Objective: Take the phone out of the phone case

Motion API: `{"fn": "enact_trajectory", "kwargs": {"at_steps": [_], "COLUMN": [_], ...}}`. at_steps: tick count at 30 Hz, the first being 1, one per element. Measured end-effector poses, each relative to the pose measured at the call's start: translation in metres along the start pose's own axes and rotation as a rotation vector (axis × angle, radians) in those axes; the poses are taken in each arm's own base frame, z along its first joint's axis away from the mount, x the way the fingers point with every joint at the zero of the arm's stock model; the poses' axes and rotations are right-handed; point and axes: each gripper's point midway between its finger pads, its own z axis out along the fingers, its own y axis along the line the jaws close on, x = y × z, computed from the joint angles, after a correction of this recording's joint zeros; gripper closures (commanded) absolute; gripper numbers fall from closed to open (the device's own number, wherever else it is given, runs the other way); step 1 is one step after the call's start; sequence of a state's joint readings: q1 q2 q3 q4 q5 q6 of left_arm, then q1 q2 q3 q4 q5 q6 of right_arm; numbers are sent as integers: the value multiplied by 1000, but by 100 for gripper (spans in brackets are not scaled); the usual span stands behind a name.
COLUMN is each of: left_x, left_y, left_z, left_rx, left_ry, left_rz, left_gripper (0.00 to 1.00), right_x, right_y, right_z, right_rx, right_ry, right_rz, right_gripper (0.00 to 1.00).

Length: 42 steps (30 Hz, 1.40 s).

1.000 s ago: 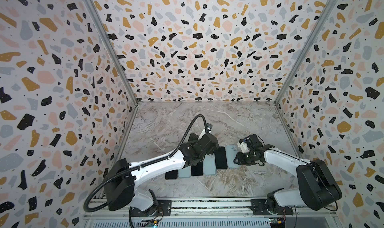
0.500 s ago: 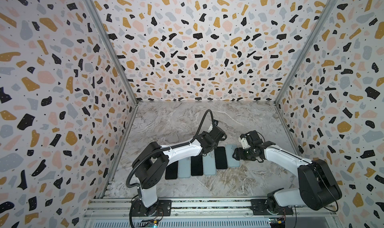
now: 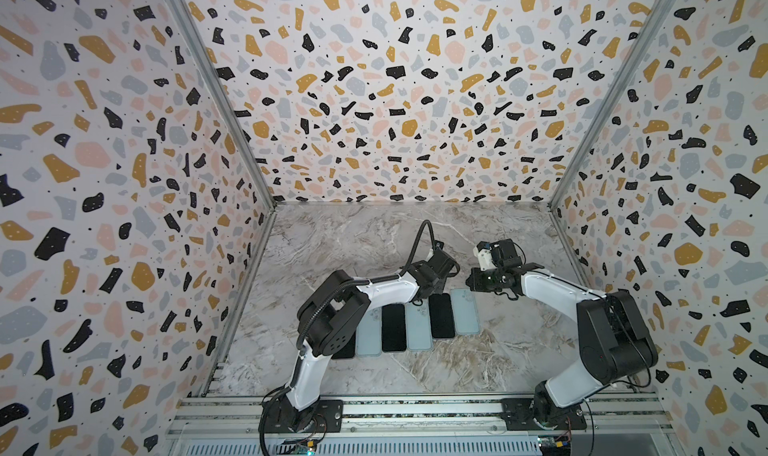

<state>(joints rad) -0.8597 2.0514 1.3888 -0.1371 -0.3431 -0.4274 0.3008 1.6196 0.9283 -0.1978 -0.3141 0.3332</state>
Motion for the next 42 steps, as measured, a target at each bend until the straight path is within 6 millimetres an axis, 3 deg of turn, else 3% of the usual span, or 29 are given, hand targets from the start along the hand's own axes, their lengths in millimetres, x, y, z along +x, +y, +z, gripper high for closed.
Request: {"fn": "enact_trajectory", "kwargs": {"at_steps": [8,17,24,42], "left_x": [10,17,32,42], "left_y": [-5,-17,-18,-27], "left_z": [9,10,13,13], "left_rx": [42,114,138,187], "left_ry": [36,53,90,100], "left_rz": [-8,-21,-30,-32], "left_gripper": [100,100,100,100], "right_x": [-12,-6,-6,-1], "right_y": [2,-2,-3,-2], "right_z": [21,31,36,41], "right_rx": [-27,-25,-24,-18], "right_ry": [20,51,57,73], "right_rz": [-2,5,4,-18], "right_gripper": [93,94,94,95]}}
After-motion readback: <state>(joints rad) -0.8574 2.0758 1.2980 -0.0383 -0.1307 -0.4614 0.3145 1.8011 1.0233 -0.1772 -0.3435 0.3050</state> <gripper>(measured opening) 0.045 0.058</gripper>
